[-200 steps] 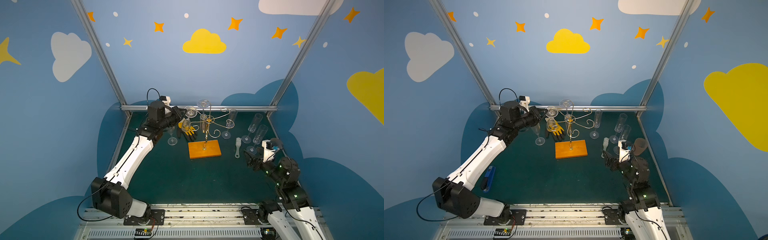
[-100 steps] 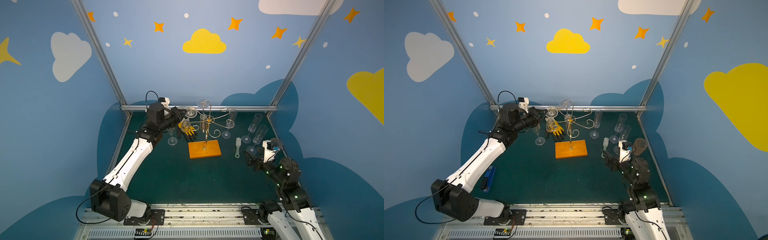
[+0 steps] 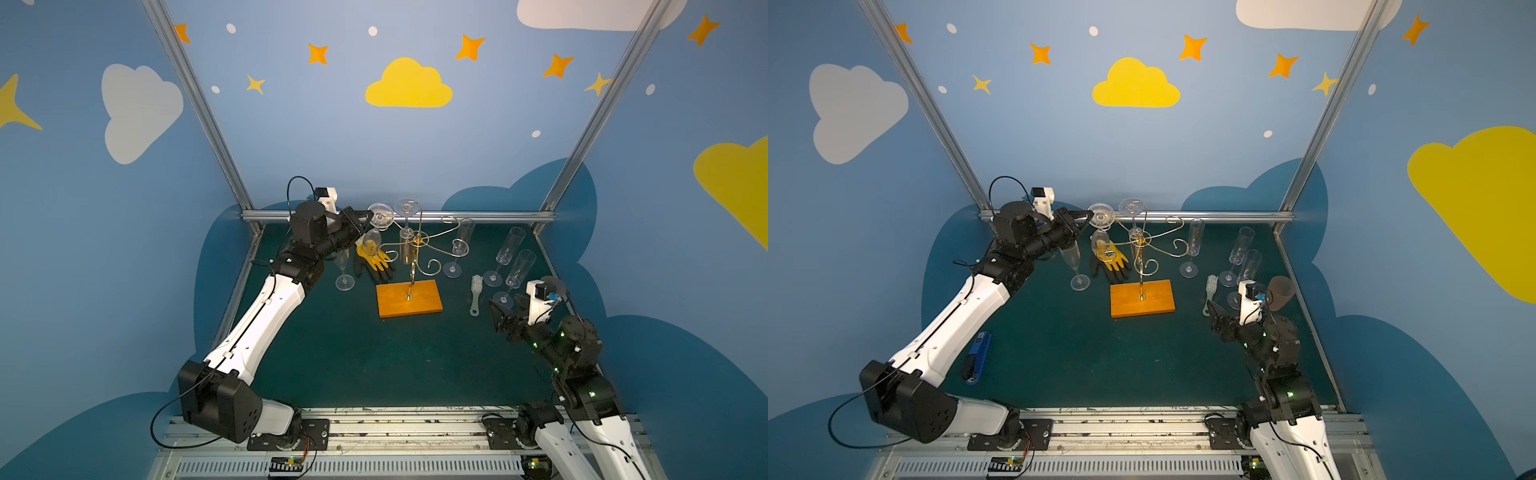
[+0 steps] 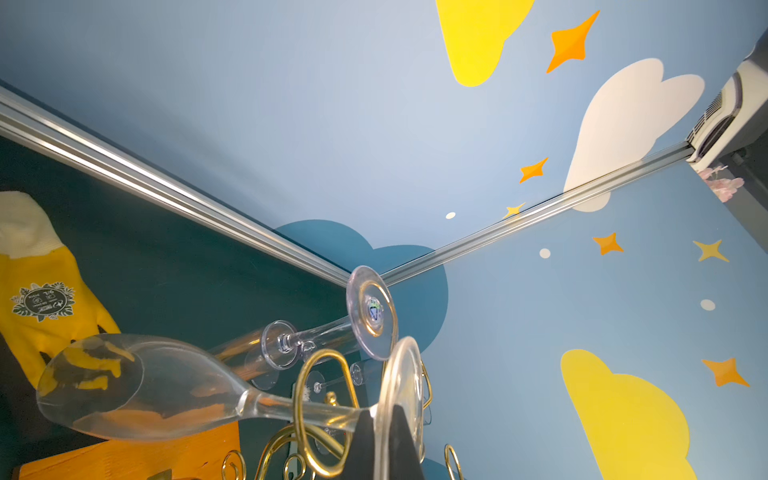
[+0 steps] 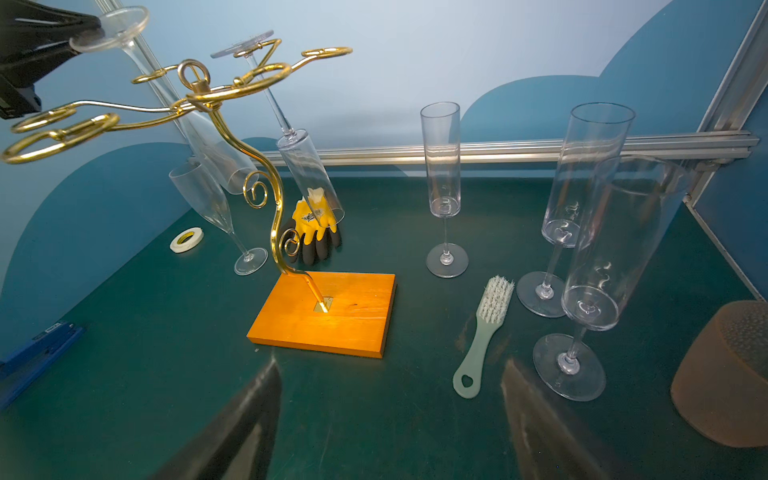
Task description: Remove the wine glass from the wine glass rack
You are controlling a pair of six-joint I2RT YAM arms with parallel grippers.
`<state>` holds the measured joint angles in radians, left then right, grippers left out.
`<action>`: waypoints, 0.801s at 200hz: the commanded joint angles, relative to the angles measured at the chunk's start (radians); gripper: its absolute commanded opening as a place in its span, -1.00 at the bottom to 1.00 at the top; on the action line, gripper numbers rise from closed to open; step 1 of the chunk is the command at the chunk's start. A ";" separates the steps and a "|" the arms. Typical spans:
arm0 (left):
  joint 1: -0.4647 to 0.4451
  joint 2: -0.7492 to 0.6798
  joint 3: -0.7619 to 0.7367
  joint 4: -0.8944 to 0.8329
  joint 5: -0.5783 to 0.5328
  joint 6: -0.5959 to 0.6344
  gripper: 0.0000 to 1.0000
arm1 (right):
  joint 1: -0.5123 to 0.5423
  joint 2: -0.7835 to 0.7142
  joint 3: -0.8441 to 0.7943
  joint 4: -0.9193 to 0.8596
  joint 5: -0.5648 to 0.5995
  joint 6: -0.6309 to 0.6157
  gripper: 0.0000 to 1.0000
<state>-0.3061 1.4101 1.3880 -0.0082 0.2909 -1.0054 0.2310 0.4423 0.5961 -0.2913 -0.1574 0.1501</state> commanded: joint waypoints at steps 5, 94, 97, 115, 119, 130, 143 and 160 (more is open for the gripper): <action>-0.002 0.018 0.050 0.027 -0.002 0.037 -0.94 | 0.002 -0.012 0.010 0.020 0.009 0.010 0.65; -0.031 0.101 0.155 -0.040 0.136 0.059 -0.95 | 0.002 -0.028 0.016 0.007 0.009 0.015 0.65; -0.032 0.102 0.155 -0.042 0.140 0.059 -0.94 | 0.002 -0.028 0.016 0.006 0.009 0.015 0.65; -0.039 0.090 0.149 -0.054 0.163 0.058 -0.94 | 0.002 -0.028 0.016 0.005 0.010 0.014 0.65; -0.040 0.084 0.143 -0.056 0.164 0.059 -0.94 | 0.002 -0.028 0.015 0.006 0.010 0.013 0.65; -0.042 0.067 0.126 -0.060 0.169 0.059 -0.94 | 0.001 -0.027 0.015 0.006 0.010 0.014 0.65; -0.043 0.038 0.090 -0.058 0.166 0.053 -0.94 | 0.002 -0.027 0.014 0.004 0.010 0.014 0.65; -0.042 -0.004 0.046 -0.053 0.161 0.047 -0.95 | 0.001 -0.027 0.016 0.007 0.012 0.013 0.65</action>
<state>-0.3492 1.4849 1.4727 -0.0807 0.4328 -0.9688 0.2310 0.4229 0.5961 -0.2901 -0.1570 0.1577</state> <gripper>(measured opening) 0.066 0.826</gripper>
